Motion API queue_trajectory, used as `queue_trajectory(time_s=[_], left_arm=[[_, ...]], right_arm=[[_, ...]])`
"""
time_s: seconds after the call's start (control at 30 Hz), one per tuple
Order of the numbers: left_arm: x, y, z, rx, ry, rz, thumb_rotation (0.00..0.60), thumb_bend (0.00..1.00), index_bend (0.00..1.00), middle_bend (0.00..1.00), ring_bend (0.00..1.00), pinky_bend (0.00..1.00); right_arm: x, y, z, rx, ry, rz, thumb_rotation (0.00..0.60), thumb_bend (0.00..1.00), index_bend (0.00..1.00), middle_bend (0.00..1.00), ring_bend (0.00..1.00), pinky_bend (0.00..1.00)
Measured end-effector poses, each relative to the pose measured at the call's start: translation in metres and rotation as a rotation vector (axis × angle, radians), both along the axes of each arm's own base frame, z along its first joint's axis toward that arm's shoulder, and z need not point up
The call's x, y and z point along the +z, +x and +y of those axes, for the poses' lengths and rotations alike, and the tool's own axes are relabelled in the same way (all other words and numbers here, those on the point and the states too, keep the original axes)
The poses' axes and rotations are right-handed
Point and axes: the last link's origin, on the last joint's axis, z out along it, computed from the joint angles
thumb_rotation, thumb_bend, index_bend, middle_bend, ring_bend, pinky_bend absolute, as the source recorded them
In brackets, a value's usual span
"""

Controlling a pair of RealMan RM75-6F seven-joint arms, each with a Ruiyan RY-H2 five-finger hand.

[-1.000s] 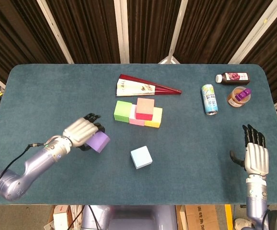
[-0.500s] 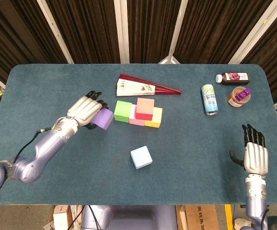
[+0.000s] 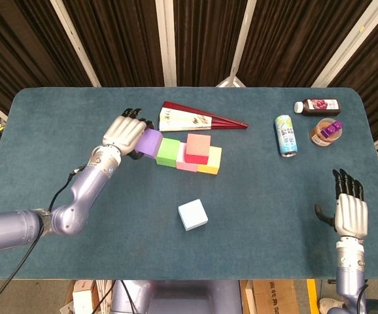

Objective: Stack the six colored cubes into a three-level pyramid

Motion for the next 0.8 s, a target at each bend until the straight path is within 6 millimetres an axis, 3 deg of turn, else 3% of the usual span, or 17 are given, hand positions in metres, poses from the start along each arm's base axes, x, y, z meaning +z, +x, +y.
queue_trajectory(time_s=[0.8], left_arm=[[-0.036,0.024,0.017,0.08,0.0,-0.02,0.6,0.43,0.32,0.29,0.0,0.0]], right_arm=[[0.003,-0.005,-0.005,-0.016,-0.005,-0.014,0.6,0.33,0.01,0.04,0.0,0.0]])
